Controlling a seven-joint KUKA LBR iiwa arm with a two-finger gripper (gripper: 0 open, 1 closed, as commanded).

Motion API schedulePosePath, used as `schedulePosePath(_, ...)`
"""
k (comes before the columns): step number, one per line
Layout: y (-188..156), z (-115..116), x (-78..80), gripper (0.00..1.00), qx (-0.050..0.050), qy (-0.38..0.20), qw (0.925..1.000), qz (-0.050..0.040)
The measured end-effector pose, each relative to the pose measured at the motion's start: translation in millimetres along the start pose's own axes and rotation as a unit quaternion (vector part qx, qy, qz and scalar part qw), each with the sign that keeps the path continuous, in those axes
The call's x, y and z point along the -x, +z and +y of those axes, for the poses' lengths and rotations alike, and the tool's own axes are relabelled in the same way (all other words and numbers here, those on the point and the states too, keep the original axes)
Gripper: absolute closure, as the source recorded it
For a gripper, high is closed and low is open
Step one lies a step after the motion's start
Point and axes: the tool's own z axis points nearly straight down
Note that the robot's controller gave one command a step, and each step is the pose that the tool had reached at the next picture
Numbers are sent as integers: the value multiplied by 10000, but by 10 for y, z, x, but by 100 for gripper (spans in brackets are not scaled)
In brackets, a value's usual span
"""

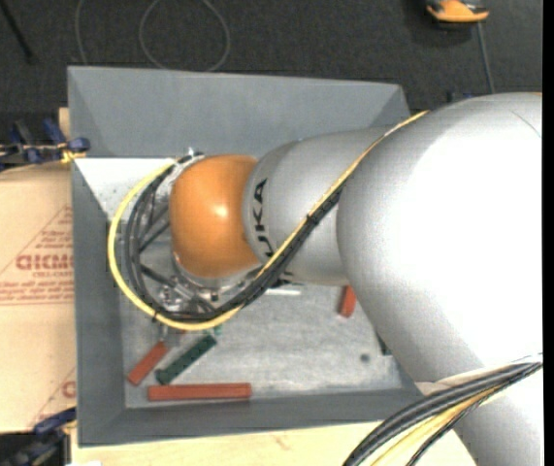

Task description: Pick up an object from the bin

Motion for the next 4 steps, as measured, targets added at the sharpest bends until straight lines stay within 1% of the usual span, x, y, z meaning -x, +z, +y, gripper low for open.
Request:
schedulePosePath(1, -726, 375, -208, 100, 11, -162, 9999, -33)
schedulePosePath(2, -679, 348, -211, 0, -3, -130, 9999, -4)
schedulePosePath(3, 110, 3, -648, 0, -18, -398, 9992, 7)
schedulePosePath(4, 45, 26, -615, 100, -2, -375, 9993, -17)
